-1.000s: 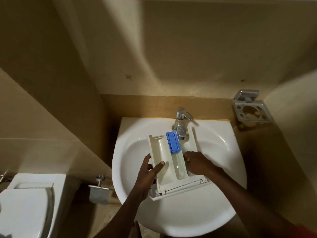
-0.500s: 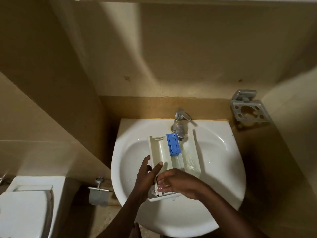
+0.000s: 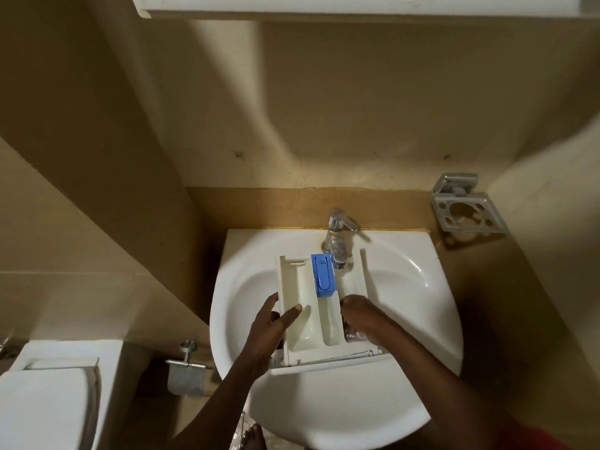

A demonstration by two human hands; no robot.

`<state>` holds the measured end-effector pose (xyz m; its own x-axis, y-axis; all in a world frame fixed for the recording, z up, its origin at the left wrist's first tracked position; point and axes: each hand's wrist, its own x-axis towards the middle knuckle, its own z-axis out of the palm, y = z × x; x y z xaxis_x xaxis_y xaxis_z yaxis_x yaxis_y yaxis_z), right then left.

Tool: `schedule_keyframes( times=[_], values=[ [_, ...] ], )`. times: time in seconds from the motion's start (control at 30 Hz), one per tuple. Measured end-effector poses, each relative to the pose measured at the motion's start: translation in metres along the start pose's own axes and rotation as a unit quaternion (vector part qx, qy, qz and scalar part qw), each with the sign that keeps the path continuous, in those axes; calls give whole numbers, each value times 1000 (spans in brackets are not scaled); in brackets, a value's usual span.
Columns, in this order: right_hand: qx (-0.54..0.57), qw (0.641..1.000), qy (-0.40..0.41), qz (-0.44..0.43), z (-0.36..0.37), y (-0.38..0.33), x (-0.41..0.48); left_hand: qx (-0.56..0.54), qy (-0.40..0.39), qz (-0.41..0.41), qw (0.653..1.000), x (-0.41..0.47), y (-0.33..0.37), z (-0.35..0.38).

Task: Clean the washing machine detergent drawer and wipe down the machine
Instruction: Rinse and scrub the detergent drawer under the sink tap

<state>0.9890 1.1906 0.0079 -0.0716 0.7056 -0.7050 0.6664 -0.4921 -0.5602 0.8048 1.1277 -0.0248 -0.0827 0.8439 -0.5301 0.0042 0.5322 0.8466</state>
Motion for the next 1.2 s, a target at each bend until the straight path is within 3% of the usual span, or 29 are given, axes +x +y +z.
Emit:
schedule_keyframes(
  times=[0.07, 0.13, 0.2, 0.27, 0.3, 0.43, 0.5, 0.6, 0.7, 0.73, 0.8, 0.87, 0.97, 1.1, 1.2],
  values=[
    [189, 981, 17, 33, 2, 4, -6, -12, 2, -4, 1000, -5, 4, -2],
    [273, 955, 118, -11, 8, 5, -16, -31, -4, -11, 999, -7, 9, -2],
    [81, 958, 233, -147, 18, 5, -30, -42, -4, -18, 999, -9, 11, 1],
    [-87, 902, 289, -308, 34, 5, -40, -31, -2, -13, 999, -11, 12, 4],
    [-122, 887, 283, -345, 42, 6, -40, -23, -3, -7, 1000, -12, 12, 6],
    [-131, 923, 207, -298, 47, 2, -35, -6, -6, 11, 1000, -18, 16, 9],
    [-176, 892, 250, -331, 42, -3, -36, 0, -19, 5, 1000, -20, 20, 5],
    [-263, 827, 246, -431, 39, -11, -34, 10, -36, -3, 999, -21, 29, -5],
    [-308, 860, 150, -379, 42, -29, -34, 9, -46, -14, 999, -22, 32, -10],
    [-345, 856, 130, -363, 42, -34, -34, 5, -49, -19, 999, -23, 34, -11],
    [-414, 811, 111, -398, 46, -35, -32, 6, -49, -36, 998, -22, 36, -15],
    [-362, 806, 106, -456, 45, -27, -33, 16, -54, -36, 998, -20, 37, -22],
    [-106, 883, 126, -440, 31, -12, -38, 18, -60, -55, 997, -21, 39, -34],
    [61, 915, 226, -328, 11, 5, -38, 58, -18, -63, 996, -23, 44, -42],
    [147, 948, 221, -175, 0, 21, -24, 94, -4, -58, 994, -25, 42, -48]
  ],
)
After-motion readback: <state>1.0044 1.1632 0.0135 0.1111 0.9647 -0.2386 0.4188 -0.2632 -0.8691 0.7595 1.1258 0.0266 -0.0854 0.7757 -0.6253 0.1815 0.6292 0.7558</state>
